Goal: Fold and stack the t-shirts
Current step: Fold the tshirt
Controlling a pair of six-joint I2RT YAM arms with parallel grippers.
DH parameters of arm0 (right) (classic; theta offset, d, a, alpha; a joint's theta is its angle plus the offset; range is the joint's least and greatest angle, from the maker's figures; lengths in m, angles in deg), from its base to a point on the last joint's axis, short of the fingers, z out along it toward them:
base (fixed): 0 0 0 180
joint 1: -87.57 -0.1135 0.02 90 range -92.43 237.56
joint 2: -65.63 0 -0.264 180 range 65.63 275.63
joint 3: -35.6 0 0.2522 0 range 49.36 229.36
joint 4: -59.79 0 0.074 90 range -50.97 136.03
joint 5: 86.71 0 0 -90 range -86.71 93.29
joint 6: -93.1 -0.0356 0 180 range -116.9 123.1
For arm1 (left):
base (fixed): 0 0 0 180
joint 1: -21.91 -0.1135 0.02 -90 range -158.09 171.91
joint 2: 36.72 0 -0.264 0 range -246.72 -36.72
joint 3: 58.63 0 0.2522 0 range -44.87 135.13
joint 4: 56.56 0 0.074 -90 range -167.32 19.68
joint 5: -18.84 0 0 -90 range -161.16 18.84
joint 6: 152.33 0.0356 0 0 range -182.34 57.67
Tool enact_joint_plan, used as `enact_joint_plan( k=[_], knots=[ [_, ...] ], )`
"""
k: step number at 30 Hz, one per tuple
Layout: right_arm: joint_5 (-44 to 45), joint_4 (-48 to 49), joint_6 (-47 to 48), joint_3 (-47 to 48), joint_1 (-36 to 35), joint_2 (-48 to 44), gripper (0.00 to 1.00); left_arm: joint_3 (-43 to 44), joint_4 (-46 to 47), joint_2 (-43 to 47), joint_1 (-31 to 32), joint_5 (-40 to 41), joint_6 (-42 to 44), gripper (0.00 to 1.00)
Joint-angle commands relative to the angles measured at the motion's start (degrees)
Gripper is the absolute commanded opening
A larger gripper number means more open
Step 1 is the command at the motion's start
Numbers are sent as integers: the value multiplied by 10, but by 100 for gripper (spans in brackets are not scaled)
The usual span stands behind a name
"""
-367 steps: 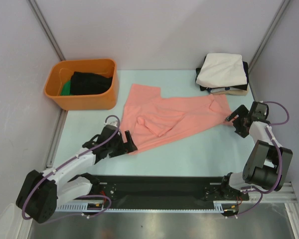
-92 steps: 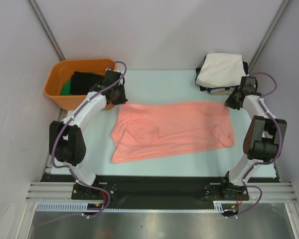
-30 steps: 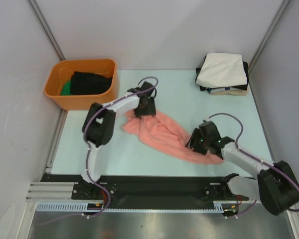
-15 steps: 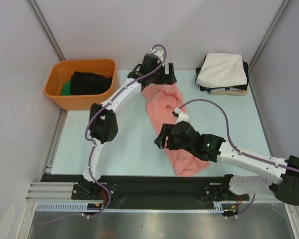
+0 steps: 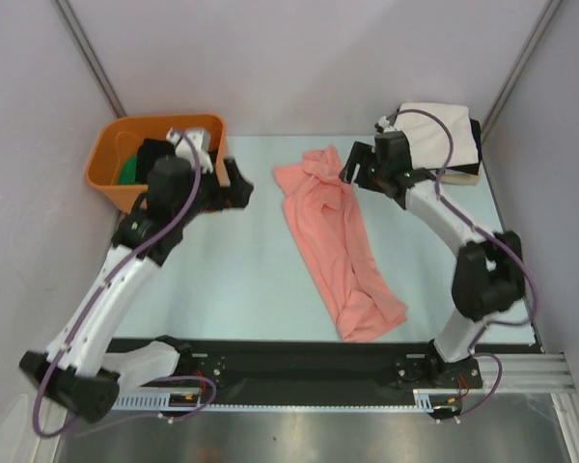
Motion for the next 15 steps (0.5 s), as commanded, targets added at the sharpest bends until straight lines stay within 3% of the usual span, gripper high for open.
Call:
enact_joint_plan(
  k=[1, 6, 11, 15],
  knots=[
    [-132, 30, 65, 94, 51, 134, 75, -142, -44, 106, 5, 25, -1, 100],
    [-257, 58, 70, 261, 104, 295, 74, -249, -47, 223, 6, -58, -4, 100],
    [-236, 23, 106, 411, 96, 448, 74, -324, -47, 296, 7, -69, -5, 100],
    [-236, -16, 87, 536, 100, 552, 72, -323, -37, 307, 8, -77, 5, 100]
  ],
)
